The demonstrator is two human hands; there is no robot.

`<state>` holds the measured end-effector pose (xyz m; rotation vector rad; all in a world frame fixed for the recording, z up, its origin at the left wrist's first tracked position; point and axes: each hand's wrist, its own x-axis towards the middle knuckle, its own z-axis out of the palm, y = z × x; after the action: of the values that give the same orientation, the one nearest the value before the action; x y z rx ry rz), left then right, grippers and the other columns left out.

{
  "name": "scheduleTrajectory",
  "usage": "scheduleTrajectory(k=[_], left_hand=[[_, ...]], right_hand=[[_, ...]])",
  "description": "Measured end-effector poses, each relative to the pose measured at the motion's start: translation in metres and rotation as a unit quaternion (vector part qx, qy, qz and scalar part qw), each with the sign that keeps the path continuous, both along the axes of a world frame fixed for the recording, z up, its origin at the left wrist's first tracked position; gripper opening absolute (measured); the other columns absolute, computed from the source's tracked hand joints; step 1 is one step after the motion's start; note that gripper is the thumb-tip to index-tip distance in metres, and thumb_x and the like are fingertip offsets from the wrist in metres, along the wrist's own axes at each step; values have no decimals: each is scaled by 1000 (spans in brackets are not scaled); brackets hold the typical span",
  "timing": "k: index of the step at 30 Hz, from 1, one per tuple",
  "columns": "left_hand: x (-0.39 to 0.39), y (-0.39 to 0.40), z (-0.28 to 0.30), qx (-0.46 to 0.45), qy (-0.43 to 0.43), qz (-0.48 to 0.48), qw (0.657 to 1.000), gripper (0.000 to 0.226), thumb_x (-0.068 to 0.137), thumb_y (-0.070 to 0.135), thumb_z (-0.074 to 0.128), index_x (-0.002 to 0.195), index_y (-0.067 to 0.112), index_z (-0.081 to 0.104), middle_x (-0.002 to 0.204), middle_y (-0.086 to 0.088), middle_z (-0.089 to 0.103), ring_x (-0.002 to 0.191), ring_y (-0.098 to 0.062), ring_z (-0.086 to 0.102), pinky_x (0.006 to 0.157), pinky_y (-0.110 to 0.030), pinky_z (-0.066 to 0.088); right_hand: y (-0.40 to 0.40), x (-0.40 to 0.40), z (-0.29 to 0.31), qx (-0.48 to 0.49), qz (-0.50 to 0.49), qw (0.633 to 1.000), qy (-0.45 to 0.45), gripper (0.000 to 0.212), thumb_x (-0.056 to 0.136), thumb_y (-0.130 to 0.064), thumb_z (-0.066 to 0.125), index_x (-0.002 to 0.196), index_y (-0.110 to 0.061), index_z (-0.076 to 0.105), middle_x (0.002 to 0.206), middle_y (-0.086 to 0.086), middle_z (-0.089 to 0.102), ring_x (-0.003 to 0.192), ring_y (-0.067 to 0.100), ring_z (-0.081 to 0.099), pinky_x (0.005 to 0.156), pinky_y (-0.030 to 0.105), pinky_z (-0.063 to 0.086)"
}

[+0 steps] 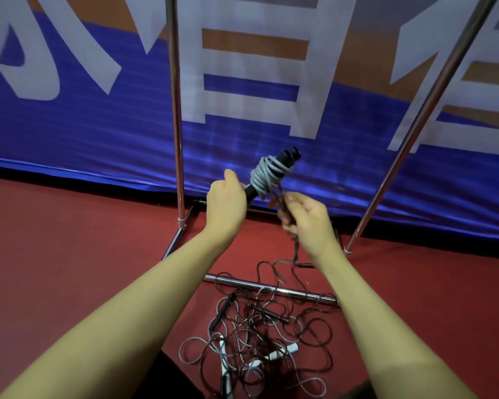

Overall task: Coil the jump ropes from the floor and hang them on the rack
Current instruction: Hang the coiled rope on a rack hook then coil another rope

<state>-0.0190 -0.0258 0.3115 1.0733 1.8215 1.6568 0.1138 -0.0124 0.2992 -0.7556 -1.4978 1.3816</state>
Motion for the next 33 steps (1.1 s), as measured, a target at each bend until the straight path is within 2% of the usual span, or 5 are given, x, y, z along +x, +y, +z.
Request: scheduleTrajectory(k=[6,11,19,24,33], left_hand=[[-24,13,-11,-117,73,71,988,13,101,13,30,90,9,37,111,-26,57,93,-34,49,68,-34,27],[-25,7,-6,-161,139,95,972,53,103,31,21,108,-4,59,119,-24,59,110,-38,53,86,-38,37],[-23,8,-10,-171,365,122,907,54,104,31,24,99,-5,64,104,-25,64,98,-41,60,78,-38,41],[-22,6,-21,-168,474,104,858,50,103,28,28,94,-4,66,97,-24,67,91,-41,62,66,-37,34],[-17,6,-32,26,629,63,774,54,85,24,39,32,13,44,29,-4,40,24,-25,40,49,-14,10]], right_hand=[[-5,-4,-8,20,83,987,-138,26,102,-10,37,94,-1,60,51,1,30,38,1,26,41,13,25],[-11,-8,-4,65,117,965,-225,25,101,-14,41,93,-4,62,42,-11,36,40,1,29,44,14,27],[-20,0,9,88,151,951,-253,28,94,-10,57,92,18,57,44,-12,32,41,3,26,44,13,23],[-29,3,18,108,142,953,-243,25,95,-15,55,72,-10,64,38,-10,37,38,4,32,44,13,26],[-3,14,12,219,-64,944,-238,34,93,-24,58,60,-18,52,45,-13,44,47,3,37,51,15,30]])
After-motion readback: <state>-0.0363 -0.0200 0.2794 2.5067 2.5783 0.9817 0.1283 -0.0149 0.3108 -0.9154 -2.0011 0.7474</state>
